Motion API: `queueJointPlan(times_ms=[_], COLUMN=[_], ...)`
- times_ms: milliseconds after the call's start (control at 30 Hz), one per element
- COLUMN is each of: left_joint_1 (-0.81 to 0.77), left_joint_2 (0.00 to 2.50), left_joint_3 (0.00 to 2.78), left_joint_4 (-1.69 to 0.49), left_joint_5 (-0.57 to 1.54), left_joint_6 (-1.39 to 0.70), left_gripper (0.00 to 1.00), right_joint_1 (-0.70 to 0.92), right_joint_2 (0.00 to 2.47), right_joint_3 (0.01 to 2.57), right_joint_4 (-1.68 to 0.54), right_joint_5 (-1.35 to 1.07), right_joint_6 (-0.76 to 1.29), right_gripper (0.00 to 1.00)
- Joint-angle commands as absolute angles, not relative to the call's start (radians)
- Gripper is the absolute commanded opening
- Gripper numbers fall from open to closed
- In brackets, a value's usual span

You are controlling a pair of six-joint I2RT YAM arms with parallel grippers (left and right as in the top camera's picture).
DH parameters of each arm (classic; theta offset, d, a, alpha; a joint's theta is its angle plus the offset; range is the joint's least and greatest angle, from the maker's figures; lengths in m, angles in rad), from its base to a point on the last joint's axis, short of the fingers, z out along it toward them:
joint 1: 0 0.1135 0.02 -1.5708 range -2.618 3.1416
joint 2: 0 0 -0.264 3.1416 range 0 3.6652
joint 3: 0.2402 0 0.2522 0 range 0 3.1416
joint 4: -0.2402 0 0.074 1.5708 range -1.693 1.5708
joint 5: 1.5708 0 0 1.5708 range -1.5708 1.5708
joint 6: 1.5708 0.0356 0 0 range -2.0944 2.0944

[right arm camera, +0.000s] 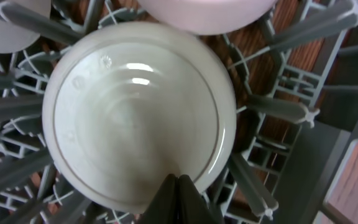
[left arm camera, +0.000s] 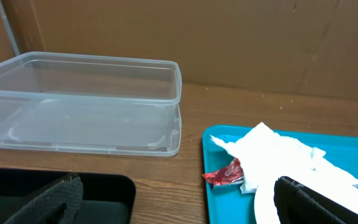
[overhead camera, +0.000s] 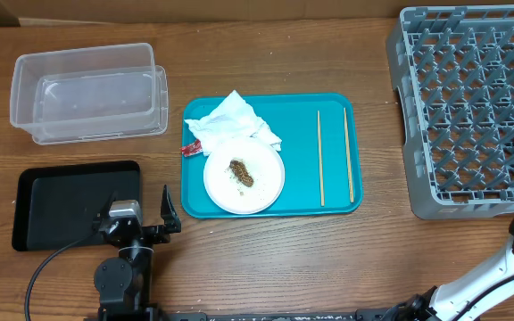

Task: Sort waste into correct bins and load items into the dishwasher
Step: 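Release the grey bowl in the rack and withdraw the right gripper, then reach the right gripper to the chopsticks and grasp one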

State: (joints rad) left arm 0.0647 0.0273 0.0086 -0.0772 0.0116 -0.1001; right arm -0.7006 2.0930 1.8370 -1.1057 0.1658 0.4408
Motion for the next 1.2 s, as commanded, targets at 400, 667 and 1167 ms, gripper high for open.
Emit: queueJointPlan(times_ms=[400,667,1167], left_joint_1=[0.056,0.056,0.056], left_joint_2=[0.027,0.027,0.027], left_joint_3=[0.005,0.005,0.005], left_joint_4=[-0.078,-0.078,-0.078], left_joint_5=[0.012,0.012,0.012], left_joint_6=[-0.085,-0.085,-0.085], left_gripper=[1.00,1.00,1.00], right_joint_1=[-0.669,-0.345,0.184], right_joint_2=[1.743,1.735,1.970], right_joint_3=[2.030,1.998,1.653], right_joint_4=[-1.080,-1.307,-1.168], right_joint_5=[-1.020,-0.509,-0.015], right_joint_6=[0.405,0.236,0.326], right_gripper=[0.74,0.77,0.57])
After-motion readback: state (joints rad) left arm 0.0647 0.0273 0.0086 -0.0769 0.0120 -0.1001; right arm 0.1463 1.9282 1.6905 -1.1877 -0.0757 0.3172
